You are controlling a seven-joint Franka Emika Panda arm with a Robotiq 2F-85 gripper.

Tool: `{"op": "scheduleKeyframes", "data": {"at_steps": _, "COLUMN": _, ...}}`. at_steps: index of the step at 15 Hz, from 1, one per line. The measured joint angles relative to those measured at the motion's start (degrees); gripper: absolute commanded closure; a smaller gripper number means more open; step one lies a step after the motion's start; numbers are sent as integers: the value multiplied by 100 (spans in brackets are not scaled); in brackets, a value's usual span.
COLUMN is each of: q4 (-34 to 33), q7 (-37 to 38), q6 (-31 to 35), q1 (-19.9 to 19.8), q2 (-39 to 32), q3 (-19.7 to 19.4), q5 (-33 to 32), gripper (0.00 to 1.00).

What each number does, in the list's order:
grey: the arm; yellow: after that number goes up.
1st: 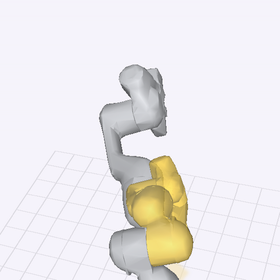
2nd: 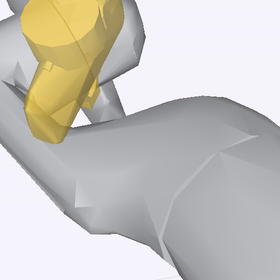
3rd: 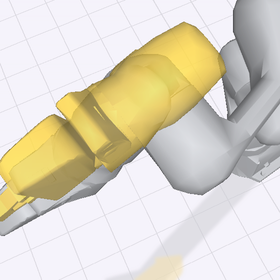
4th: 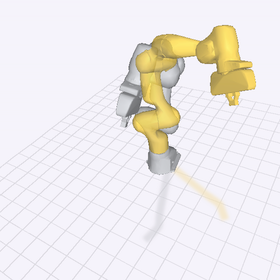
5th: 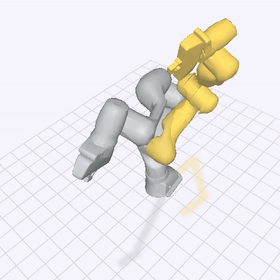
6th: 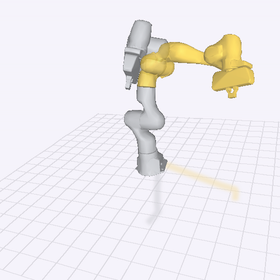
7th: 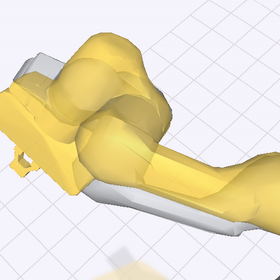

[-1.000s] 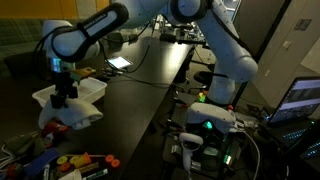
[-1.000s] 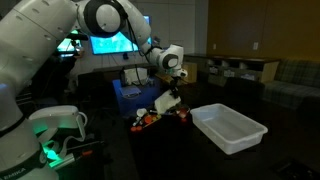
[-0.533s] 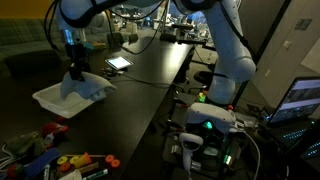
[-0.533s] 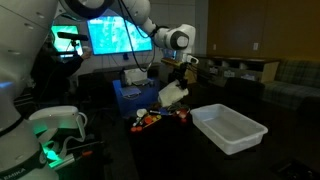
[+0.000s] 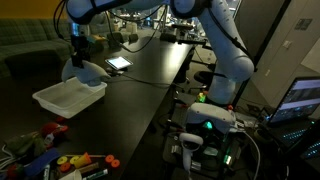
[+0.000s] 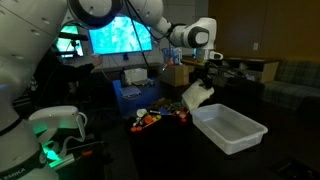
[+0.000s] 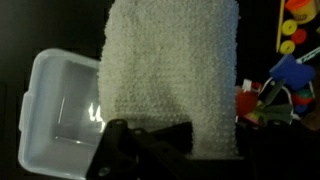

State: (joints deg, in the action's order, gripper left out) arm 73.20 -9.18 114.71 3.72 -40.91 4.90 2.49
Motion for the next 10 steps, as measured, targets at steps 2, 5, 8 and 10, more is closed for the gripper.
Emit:
{"op": "scheduleKeyframes", "data": {"at_steps": 2, "q4": -402, "q7": -3, "q6": 409, "q1": -46, "q2": -391, "q3": -57, "q5": -2, "gripper": 91}}
{"op": "scheduleKeyframes", "data": {"at_steps": 5, "q4": -1023, "q7": 9, "q6": 988, "q1": -55, "q2": -1026, "q3": -116, "q5": -11, "gripper": 91}}
{"op": "scheduleKeyframes", "data": {"at_steps": 8, "q4": -1679, "q7": 85, "q6": 1571, "q1": -37, "q2": -1716, "q3": -197, "q5": -33, "gripper": 65}}
{"op": "scheduleKeyframes", "data": {"at_steps": 10, "q4": -2130, "q7": 194, "q6": 1791, "q1": -28, "q2": -2147, "q3": -263, "q5": -76, "gripper": 64}}
